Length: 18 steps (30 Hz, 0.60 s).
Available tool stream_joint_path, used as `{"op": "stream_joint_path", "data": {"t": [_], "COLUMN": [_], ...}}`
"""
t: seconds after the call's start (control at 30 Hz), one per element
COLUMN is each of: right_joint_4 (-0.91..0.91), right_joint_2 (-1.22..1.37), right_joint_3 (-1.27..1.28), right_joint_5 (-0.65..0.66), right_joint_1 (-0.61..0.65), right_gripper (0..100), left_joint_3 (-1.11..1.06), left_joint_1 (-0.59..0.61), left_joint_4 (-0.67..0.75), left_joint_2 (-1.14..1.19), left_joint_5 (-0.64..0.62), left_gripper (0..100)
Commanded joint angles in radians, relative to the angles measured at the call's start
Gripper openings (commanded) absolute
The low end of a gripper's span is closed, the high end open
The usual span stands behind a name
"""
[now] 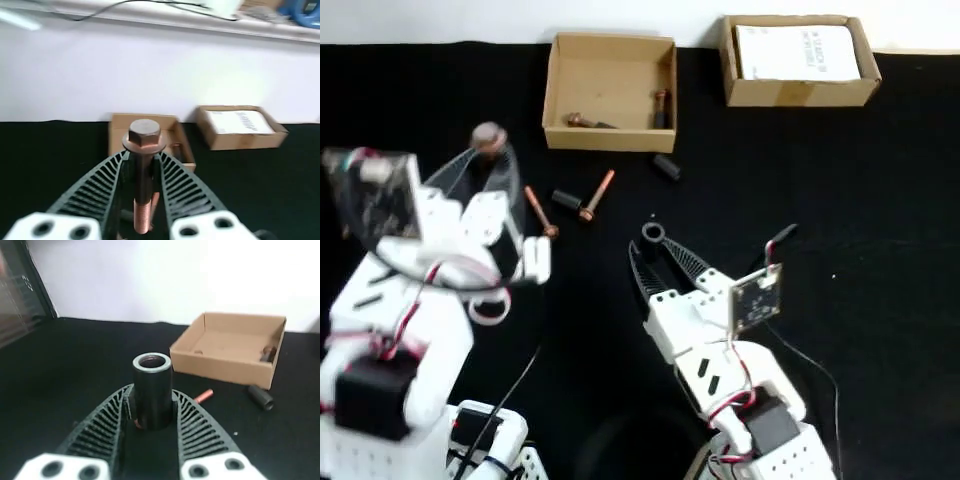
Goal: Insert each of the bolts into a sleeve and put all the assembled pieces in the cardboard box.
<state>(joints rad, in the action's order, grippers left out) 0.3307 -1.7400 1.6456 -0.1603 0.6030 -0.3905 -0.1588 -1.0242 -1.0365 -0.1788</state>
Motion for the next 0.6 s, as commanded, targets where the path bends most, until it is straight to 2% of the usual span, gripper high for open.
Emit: {"op": "stream_joint_path", "data": {"t": [0.0,0.1,0.23,0.33,0.47,0.57], "right_joint_4": [-0.119,-0.128,-0.122,-0.119,-0.104,-0.099], "right_joint_2": [-0.031,-0.042,-0.027,-0.021,-0.021,-0.021], "right_joint_3": [0.104,0.154,0.159,0.159,0.159,0.159], "right_joint_5": [-0.008,-0.008,-0.008,0.003,0.12,0.121], "right_joint_1": [0.001,0.001,-0.001,-0.001,0.002,0.005], "right_gripper": [0.8,0.8,0.8,0.8,0.8,0.8], "left_joint_3": [0.177,0.285,0.387,0.386,0.325,0.332], "left_joint_1": [-0.14,-0.246,-0.302,-0.344,-0.374,-0.369], "left_joint_4": [0.02,-0.049,-0.13,-0.17,-0.175,-0.173], "left_joint_2": [0.134,0.236,0.325,0.335,0.332,0.332], "left_joint_5": [-0.011,-0.011,-0.011,-0.008,-0.008,-0.011], "left_gripper": [1,1,1,1,1,1]}}
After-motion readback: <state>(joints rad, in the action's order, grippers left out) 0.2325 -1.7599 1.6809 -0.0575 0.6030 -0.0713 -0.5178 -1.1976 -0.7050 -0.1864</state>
